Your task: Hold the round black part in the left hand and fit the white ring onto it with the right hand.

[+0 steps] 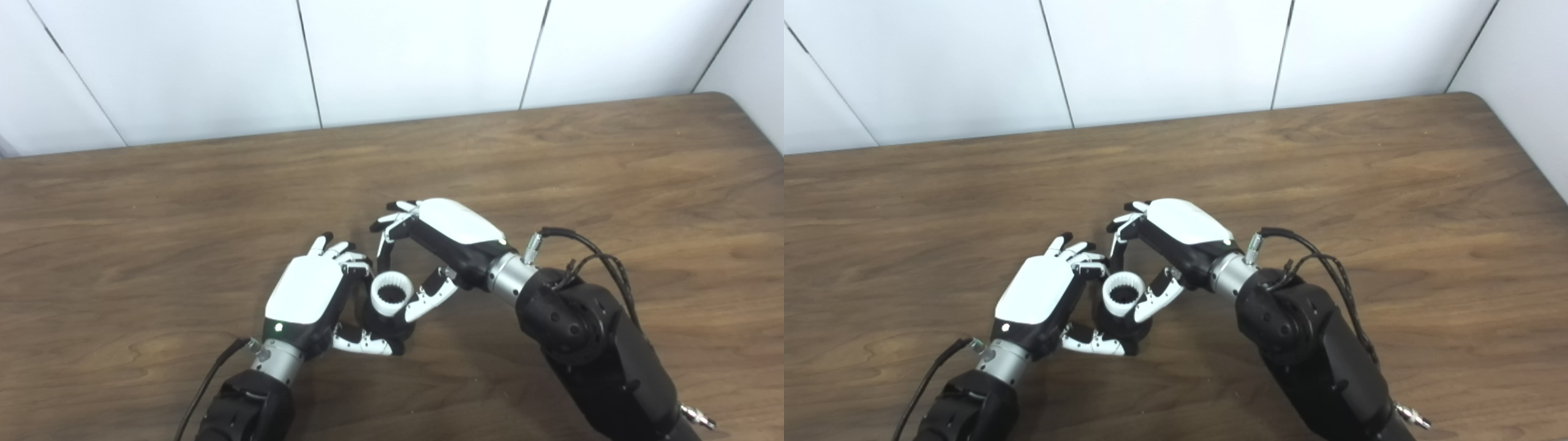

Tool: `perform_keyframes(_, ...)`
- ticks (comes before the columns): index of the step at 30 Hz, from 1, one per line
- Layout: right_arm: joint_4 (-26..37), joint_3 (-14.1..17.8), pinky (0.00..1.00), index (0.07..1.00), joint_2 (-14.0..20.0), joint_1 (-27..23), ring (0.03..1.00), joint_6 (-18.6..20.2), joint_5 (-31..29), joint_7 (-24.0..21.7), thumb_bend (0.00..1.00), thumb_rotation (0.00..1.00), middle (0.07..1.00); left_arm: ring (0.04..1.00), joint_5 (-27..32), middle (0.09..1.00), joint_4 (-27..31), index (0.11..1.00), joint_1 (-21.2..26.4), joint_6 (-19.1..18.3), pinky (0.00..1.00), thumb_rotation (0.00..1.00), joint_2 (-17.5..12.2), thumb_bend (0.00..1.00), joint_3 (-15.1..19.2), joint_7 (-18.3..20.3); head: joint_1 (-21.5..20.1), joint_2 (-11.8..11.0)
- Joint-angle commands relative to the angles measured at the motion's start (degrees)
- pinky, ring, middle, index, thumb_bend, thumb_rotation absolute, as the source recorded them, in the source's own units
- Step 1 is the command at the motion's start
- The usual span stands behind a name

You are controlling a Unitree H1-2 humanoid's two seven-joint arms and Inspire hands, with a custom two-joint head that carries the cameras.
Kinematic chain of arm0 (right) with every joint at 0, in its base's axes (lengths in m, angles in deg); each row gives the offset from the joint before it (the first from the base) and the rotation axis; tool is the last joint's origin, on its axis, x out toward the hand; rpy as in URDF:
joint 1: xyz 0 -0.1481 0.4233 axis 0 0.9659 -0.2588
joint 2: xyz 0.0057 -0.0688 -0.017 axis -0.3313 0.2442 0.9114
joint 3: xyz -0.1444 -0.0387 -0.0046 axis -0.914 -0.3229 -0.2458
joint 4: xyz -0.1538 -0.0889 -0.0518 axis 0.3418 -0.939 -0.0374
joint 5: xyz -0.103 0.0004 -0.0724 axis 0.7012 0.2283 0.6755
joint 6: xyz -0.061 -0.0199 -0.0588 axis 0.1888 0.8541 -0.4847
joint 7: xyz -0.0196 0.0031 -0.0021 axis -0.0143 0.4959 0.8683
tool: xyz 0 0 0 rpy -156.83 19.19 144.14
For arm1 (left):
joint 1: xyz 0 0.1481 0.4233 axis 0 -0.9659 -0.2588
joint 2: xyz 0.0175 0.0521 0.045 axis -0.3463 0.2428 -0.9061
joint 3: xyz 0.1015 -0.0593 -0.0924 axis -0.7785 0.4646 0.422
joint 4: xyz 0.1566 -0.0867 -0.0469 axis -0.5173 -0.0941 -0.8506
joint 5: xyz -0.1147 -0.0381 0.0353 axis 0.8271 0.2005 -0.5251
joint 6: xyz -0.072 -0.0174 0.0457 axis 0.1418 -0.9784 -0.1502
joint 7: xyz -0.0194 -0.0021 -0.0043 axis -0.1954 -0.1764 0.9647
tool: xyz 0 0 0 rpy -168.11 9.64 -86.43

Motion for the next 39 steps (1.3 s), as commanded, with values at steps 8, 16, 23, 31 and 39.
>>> perform_keyframes(8, 1.8, 0.8, 1.0, 0.482, 0.1, -1.0, 0.966, -1.0, -0.4, 0.6, 0.52, 0.13, 0.839, 0.895, 0.0, 0.77, 1.9, 0.484, 0.7, 0.2, 1.0, 0.05, -0.3, 0.52, 0.0, 0.9, -0.2, 0.2)
perform_keyframes(16, 0.8, -0.2, 1.0, 0.483, -1.0, -0.2, 0.972, -1.9, -0.3, 1.9, 0.52, 0.13, 0.84, 0.895, 0.0, 0.77, 1.8, 0.484, 0.7, 0.4, 1.0, 0.05, -0.2, 0.52, 0.0, 0.9, -0.2, 0.2)
perform_keyframes(23, 0.2, -0.7, 1.0, 0.483, -1.4, -0.3, 0.973, -1.9, 0.3, 2.2, 0.52, 0.13, 0.84, 0.895, -0.1, 0.769, 1.8, 0.483, 0.8, 0.2, 1.0, 0.05, 0.0, 0.52, -0.1, 0.8, -0.5, -0.1)
perform_keyframes(31, -0.3, -0.5, 1.0, 0.483, -1.0, -0.3, 0.968, -2.0, 0.5, 2.6, 0.52, 0.13, 0.839, 0.898, -0.2, 0.772, 1.8, 0.484, 0.8, 0.2, 1.0, 0.05, 0.1, 0.52, -0.1, 0.9, -0.4, -0.2)
perform_keyframes(39, -0.7, -0.1, 1.0, 0.483, -0.7, -0.2, 0.971, -1.6, 0.0, 2.7, 0.52, 0.13, 0.842, 0.894, -0.1, 0.77, 1.8, 0.484, 0.8, 0.5, 1.0, 0.05, 0.1, 0.52, -0.1, 0.5, -0.4, -0.3)
